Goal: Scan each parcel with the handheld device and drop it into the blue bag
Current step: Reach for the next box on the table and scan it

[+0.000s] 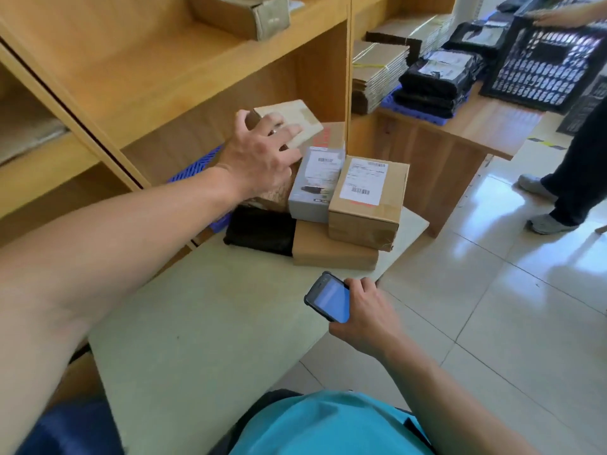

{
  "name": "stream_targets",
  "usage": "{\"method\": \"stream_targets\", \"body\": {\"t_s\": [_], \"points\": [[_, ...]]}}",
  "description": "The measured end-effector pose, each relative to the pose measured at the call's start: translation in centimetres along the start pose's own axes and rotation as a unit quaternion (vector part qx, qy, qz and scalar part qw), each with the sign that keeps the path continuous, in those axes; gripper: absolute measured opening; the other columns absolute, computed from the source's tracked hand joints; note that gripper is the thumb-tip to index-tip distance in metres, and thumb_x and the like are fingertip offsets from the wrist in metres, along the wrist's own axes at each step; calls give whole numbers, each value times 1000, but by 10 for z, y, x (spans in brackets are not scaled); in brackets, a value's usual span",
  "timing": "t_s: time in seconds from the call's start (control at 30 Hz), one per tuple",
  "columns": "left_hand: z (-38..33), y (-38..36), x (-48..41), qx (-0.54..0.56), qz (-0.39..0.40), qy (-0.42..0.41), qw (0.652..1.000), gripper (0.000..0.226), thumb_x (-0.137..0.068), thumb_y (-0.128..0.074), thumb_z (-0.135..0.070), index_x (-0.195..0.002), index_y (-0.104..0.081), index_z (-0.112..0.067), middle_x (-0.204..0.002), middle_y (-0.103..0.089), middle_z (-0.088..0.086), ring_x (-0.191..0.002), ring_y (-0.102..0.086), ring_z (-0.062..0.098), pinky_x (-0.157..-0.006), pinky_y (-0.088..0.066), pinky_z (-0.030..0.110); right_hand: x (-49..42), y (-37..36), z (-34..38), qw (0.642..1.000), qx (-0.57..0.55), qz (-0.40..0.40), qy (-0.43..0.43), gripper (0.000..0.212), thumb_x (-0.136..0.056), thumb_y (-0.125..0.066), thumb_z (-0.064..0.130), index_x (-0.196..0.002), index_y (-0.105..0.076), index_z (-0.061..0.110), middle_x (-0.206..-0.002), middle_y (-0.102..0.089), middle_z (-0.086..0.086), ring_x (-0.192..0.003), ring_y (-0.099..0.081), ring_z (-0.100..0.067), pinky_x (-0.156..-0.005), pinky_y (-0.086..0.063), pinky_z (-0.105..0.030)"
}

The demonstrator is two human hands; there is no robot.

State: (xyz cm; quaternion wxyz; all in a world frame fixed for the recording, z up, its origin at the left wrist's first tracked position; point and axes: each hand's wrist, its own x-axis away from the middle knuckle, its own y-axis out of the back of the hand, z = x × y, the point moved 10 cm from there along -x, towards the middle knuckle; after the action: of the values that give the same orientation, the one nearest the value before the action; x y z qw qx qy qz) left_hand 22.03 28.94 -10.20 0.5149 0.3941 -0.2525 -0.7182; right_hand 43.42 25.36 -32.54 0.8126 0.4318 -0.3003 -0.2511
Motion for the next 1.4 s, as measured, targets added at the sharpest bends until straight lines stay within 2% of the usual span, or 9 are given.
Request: {"method": "stream_targets", "body": {"t_s": [0.2,0.37,0.6,0.77,0.9,1.2,1.4], "points": [[57,-8,113,43,29,153,987,21,-97,-51,-35,-107,-68,-27,-139,-60,0,-126,-49,34,-87,-41,53,1,-21,54,998,20,15,61,73,-68,-72,55,-128,-39,27,-108,-38,5,-94,-50,-18,-77,-53,-36],[46,-27,217,70,109,213,969,17,-96,-55,-36,-108,-66,-29,-143,-55,2,-128,-48,33,-83,-42,49,6,-46,89,994,28,45,94,75,-68,-72,54,-130,-40,25,-107,-37,3,-92,-50,-20,-74,-52,-35],[26,-39,345,88,191,288,934,32,-98,-42,-38,-109,-70,-27,-143,-54,5,-128,-47,35,-85,-42,50,27,-100,142,981,72,120,138,77,-68,-69,59,-130,-42,22,-111,-41,1,-97,-50,-23,-79,-49,-37],[36,-18,411,99,179,344,917,30,-99,-45,-36,-109,-70,-24,-139,-56,7,-125,-48,35,-78,-45,50,48,-136,179,971,106,156,149,80,-69,-68,61,-132,-41,20,-115,-43,-1,-101,-51,-25,-84,-50,-40],[53,-2,461,102,167,374,907,27,-99,-47,-35,-111,-68,-24,-139,-55,6,-127,-47,35,-79,-45,50,70,-163,208,962,138,180,153,79,-70,-68,61,-131,-42,20,-117,-44,-1,-102,-51,-26,-87,-49,-41],[85,16,555,112,157,405,894,31,-98,-41,-38,-110,-67,-24,-139,-54,4,-129,-44,34,-84,-45,52,108,-210,270,957,166,186,151,74,-71,-67,59,-128,-42,19,-114,-41,-1,-100,-50,-25,-85,-47,-40],[103,29,615,97,147,415,893,27,-97,-45,-34,-110,-67,-25,-140,-55,4,-129,-45,34,-84,-41,51,126,-235,322,957,150,178,174,75,-72,-69,54,-132,-41,18,-116,-41,-1,-102,-51,-25,-84,-49,-38]]}}
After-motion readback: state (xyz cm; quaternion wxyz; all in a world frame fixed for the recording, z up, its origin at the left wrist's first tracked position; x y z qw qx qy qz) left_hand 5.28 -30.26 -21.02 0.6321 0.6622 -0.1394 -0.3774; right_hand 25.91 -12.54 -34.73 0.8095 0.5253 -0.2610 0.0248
